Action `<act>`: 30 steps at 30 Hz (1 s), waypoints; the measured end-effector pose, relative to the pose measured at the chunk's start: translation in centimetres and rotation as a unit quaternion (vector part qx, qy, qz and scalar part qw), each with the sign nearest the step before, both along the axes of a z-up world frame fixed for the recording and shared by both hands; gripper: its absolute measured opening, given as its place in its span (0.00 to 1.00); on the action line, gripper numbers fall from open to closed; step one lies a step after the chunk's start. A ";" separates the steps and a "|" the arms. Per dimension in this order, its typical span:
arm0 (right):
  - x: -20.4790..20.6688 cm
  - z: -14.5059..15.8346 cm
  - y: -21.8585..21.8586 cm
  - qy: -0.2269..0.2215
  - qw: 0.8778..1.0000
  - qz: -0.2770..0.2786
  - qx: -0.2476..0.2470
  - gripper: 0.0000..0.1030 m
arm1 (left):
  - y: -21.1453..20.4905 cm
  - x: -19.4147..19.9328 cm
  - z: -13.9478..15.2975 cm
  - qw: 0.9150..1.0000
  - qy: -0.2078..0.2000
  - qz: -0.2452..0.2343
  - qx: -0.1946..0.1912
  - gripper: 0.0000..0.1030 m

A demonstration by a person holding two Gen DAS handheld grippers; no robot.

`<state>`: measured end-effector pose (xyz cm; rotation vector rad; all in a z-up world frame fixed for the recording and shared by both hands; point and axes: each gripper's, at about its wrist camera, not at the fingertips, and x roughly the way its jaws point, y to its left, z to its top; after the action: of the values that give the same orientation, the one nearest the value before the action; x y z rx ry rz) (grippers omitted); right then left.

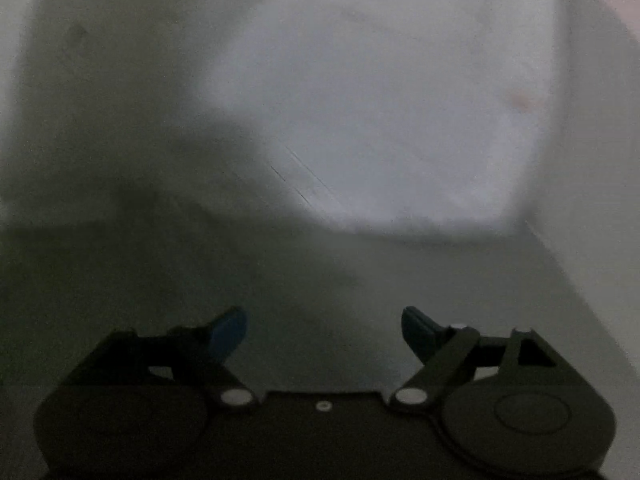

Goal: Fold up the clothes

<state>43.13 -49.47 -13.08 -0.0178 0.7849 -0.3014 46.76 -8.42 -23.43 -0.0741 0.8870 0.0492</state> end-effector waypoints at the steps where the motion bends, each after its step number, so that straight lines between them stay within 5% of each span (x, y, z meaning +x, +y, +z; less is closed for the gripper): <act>1: -2.8 -0.4 -1.2 0.025 0.999 -0.018 -0.010 0.83 | -0.7 -0.9 0.1 1.000 0.007 -0.003 -0.004 0.84; 4: -9.5 -1.6 -4.4 0.082 0.994 -0.061 -0.047 0.84 | -2.8 -3.8 0.6 0.999 0.026 -0.010 -0.026 0.84; 10: -15.0 -2.7 -9.2 0.073 0.991 -0.110 0.019 0.85 | -6.9 -6.8 -0.8 0.996 0.072 -0.027 -0.043 0.85; 17: -21.1 -4.0 -14.6 0.053 0.980 -0.161 0.104 0.84 | -11.1 -7.7 -1.7 0.995 0.087 -0.048 -0.014 0.85; 24: -23.9 -5.7 -19.4 -0.016 0.943 -0.233 0.236 0.84 | -12.7 -8.0 -3.1 0.995 0.079 -0.055 0.018 1.00; 27: -22.6 -6.6 -19.6 -0.015 0.947 -0.227 0.226 0.77 | -13.3 -8.2 -3.7 0.995 0.076 -0.058 0.032 1.00; 29: -21.9 -6.3 -19.3 -0.011 0.957 -0.215 0.196 0.51 | -13.3 -8.2 -3.8 0.995 0.073 -0.056 0.033 1.00; 30: -21.6 -6.1 -19.1 -0.010 0.961 -0.209 0.181 0.29 | -13.4 -8.3 -3.7 0.995 0.070 -0.056 0.033 1.00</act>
<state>21.56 -68.61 -19.21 0.5016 0.8116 -0.5525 38.41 -21.87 -27.14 0.0423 1.0280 -0.0220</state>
